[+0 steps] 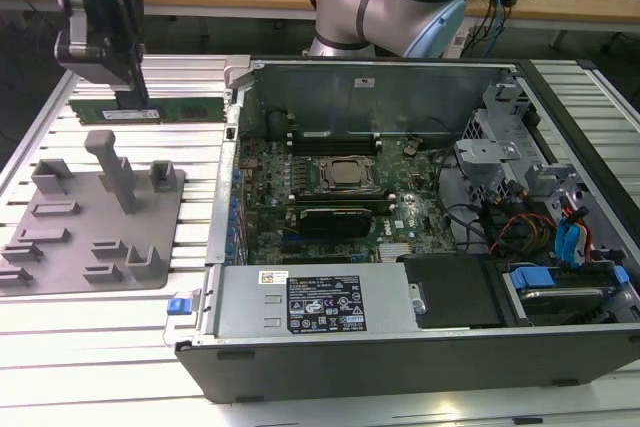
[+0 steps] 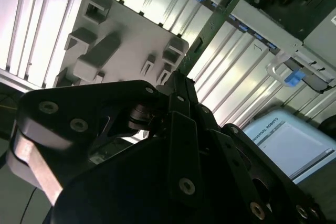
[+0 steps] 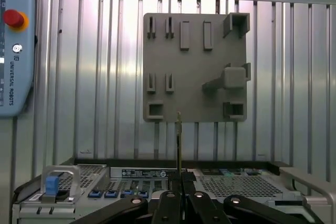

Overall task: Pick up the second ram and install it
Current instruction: 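Pick up the second ram and move it above second insertion slot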

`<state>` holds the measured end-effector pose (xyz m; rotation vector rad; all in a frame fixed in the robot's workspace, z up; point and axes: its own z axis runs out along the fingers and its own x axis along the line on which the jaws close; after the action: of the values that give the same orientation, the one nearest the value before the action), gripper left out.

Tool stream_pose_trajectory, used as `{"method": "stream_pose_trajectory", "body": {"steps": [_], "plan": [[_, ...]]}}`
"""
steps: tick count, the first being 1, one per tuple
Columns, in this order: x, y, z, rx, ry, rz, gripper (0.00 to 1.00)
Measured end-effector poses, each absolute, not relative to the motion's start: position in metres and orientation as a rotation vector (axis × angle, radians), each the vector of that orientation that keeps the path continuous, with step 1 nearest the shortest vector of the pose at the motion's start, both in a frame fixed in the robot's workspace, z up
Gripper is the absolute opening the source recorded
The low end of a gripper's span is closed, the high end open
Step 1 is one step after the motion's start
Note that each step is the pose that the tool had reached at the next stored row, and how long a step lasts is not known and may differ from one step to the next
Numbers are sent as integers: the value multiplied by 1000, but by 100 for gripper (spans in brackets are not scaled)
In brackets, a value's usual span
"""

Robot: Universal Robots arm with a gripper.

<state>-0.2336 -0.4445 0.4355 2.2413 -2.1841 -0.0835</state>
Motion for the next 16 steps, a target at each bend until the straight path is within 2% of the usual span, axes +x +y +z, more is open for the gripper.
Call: {"method": "stream_pose_trajectory", "body": {"steps": [16], "plan": [[-159,-445,435,2241,-2184,-83,9]]}}
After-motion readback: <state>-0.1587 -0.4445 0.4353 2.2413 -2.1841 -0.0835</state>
